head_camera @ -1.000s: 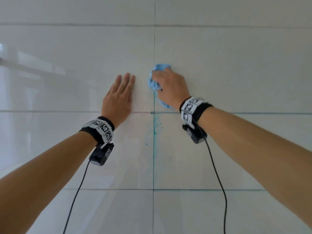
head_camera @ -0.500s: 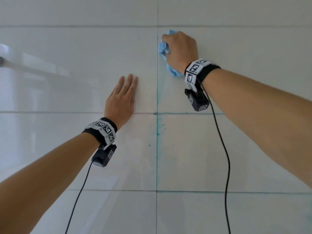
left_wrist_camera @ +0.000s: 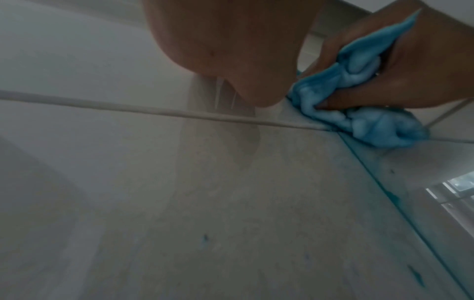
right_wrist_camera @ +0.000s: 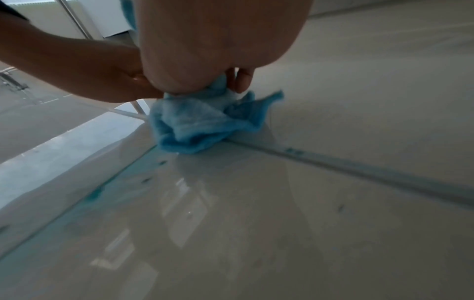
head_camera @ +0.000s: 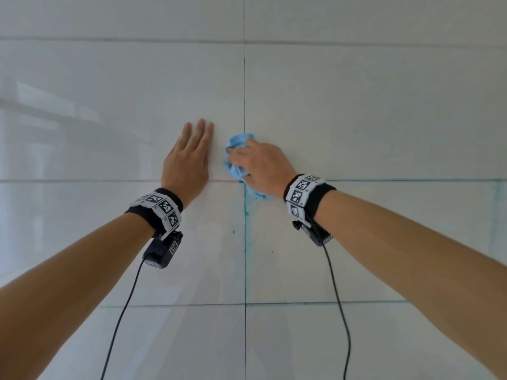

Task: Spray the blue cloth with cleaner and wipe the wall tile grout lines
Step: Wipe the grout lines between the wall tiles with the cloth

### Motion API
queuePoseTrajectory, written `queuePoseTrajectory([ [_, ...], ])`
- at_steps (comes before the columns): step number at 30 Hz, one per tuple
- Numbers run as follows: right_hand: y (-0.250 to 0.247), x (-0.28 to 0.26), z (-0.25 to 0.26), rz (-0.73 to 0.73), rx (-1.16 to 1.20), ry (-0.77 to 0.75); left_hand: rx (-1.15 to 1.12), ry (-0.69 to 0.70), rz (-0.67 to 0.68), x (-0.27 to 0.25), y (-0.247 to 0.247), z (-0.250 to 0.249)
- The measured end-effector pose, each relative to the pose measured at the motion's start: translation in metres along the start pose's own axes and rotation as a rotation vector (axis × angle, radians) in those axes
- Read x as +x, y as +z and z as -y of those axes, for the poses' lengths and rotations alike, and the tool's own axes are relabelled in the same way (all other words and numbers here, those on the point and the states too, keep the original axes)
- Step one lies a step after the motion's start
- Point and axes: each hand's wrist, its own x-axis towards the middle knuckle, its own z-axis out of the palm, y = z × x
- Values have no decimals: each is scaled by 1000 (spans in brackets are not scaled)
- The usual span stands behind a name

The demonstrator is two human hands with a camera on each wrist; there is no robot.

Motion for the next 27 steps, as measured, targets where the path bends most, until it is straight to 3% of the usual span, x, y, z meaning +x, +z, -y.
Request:
queuePoseTrajectory([
  [3, -18, 21, -25, 16, -36, 100, 16, 5, 28, 1, -2, 2],
  [7, -46, 66, -56, -134, -13, 353, 28, 2, 42, 1, -3, 4],
  [12, -44, 80, -49, -220, 4, 440, 28, -5, 40, -1, -2, 1],
  [18, -6, 19, -8, -157, 63, 342, 21, -28, 62, -1, -3, -2],
  [21, 14, -28, 17, -64, 71, 126, 25, -44, 94, -2, -6, -5],
  [24, 6, -34, 12, 0, 50, -17, 29, -39, 136, -3, -10, -8],
  [27, -18, -8, -12, 31, 3, 89, 25, -44, 142, -3, -11, -10],
])
